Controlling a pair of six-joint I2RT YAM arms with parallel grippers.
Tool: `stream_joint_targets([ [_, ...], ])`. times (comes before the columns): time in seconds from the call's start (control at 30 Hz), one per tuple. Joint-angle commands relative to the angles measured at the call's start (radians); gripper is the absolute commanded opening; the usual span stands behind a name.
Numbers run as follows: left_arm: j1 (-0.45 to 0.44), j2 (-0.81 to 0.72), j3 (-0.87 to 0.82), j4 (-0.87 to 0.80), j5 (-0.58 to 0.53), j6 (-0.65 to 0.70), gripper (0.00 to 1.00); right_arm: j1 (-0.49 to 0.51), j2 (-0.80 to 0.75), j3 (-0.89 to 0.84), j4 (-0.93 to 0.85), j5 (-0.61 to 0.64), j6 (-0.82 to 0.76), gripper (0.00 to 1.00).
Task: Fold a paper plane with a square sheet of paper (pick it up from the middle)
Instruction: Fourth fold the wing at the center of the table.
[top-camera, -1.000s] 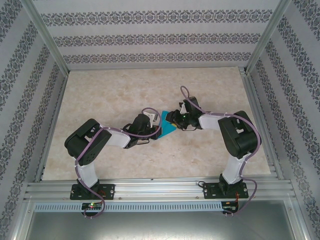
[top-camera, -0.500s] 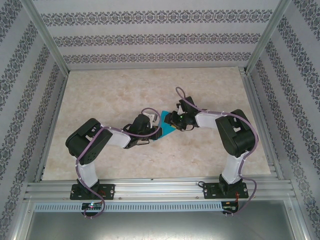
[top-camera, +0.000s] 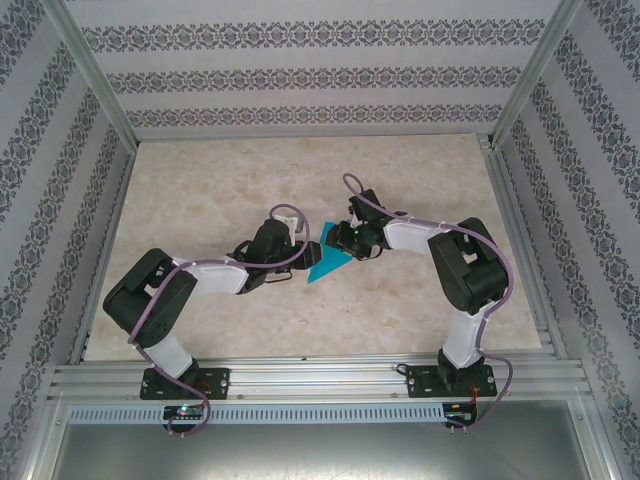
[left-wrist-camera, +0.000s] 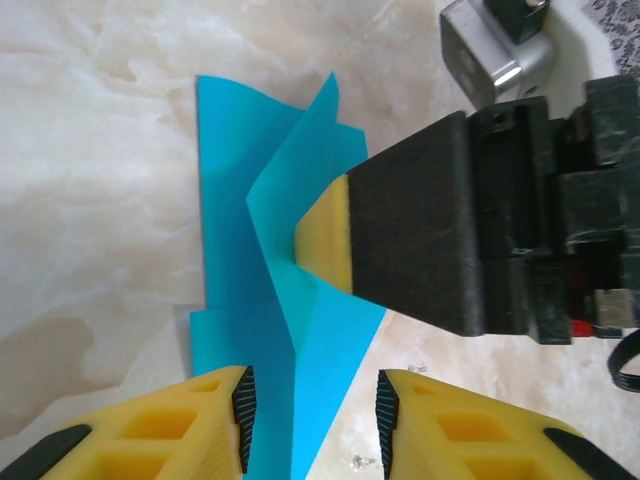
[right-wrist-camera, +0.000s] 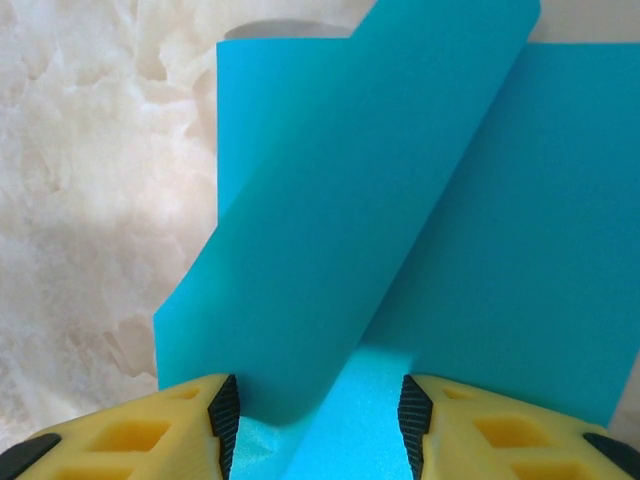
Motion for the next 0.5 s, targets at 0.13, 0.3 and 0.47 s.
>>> stream_joint_targets([
  [0.13, 0.011, 0.003, 0.045, -0.124, 0.032, -0.021, 0.34, 0.010, 0.058, 0.004, -0.119, 0.090, 0.007, 0.52],
  [0.3, 0.020, 0.063, 0.083, -0.140, 0.085, -0.026, 0.38, 0.008, 0.051, -0.017, -0.086, 0.071, 0.018, 0.52],
  [0.47, 0.022, 0.134, 0.142, -0.141, 0.148, -0.022, 0.40, 0.007, 0.046, -0.020, -0.072, 0.050, 0.023, 0.52],
])
